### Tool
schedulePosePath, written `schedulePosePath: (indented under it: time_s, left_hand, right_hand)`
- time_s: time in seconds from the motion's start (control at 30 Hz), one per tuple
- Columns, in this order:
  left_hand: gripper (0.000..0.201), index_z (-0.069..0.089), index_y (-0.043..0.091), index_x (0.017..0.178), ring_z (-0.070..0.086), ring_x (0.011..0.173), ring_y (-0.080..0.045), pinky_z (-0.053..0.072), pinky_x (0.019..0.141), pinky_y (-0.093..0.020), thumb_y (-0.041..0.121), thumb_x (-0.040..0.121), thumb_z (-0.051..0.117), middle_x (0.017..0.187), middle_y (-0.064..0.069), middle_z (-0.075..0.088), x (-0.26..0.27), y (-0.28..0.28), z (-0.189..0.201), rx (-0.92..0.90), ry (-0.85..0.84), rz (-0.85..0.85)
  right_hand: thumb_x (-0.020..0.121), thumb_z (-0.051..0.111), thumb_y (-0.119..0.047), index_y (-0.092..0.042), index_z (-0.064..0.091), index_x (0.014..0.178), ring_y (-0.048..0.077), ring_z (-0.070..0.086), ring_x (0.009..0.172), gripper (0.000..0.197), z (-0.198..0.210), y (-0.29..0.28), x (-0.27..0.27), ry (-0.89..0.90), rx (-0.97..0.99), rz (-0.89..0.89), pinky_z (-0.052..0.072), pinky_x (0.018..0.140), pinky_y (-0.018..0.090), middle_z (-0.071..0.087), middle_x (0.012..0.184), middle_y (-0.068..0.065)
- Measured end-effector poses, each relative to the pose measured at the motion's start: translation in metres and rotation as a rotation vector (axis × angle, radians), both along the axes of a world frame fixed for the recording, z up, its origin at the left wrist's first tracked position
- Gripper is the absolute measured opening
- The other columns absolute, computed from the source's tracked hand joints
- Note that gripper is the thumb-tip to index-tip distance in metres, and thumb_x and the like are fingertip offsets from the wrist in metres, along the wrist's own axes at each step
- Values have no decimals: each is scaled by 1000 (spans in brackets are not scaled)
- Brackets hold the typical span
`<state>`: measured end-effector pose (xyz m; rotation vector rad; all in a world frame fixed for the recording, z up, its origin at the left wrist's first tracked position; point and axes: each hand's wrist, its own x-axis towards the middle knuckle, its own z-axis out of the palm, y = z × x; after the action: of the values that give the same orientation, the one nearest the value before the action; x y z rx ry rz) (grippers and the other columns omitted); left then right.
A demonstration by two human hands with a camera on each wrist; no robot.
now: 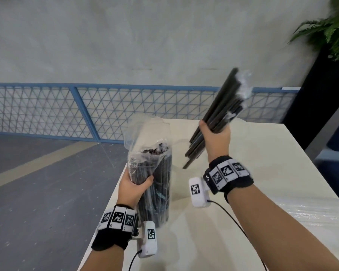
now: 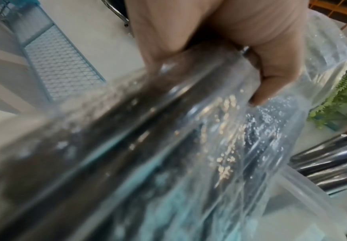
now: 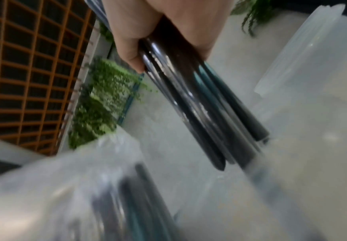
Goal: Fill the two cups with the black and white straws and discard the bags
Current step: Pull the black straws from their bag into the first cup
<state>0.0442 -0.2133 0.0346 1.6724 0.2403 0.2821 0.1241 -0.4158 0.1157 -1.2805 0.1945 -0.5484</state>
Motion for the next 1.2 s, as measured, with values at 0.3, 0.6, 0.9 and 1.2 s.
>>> schedulePosePath:
  time_s: [0.3, 0.6, 0.9, 1.2]
  left_hand:
    - [46, 54, 13, 111, 62, 102, -23, 47, 98, -42, -1, 72, 74, 104, -8, 66, 6, -10, -8, -56, 1, -21]
    - [51, 53, 17, 116, 61, 107, -11, 47, 97, -30, 4, 71, 76, 112, -1, 65, 9, -21, -10, -76, -17, -115]
    - [58, 53, 17, 118, 63, 107, -10, 51, 92, -25, 5, 68, 79, 113, -1, 67, 1, -9, -18, -112, -10, -207]
    - [57, 56, 19, 105, 67, 90, -2, 51, 76, -14, -3, 60, 82, 100, -3, 67, -2, 0, -14, -31, -24, -405]
  right_hand:
    - [75, 73, -13, -8, 60, 102, 18, 63, 84, 31, -51, -4, 1, 214, -515, 189, 50, 79, 28, 66, 88, 2]
    - [70, 80, -23, -9, 56, 110, 13, 56, 84, 49, -45, -24, -1, 221, -658, 208, 44, 78, 22, 60, 90, -3]
    - [78, 70, -12, -11, 58, 105, 11, 56, 92, 30, -31, -10, -20, -187, -571, -42, 40, 84, 9, 63, 101, 2]
    - [78, 70, -26, -22, 54, 124, 17, 52, 112, 49, 2, 33, -62, -121, -1303, 739, 42, 98, 34, 58, 122, 0]
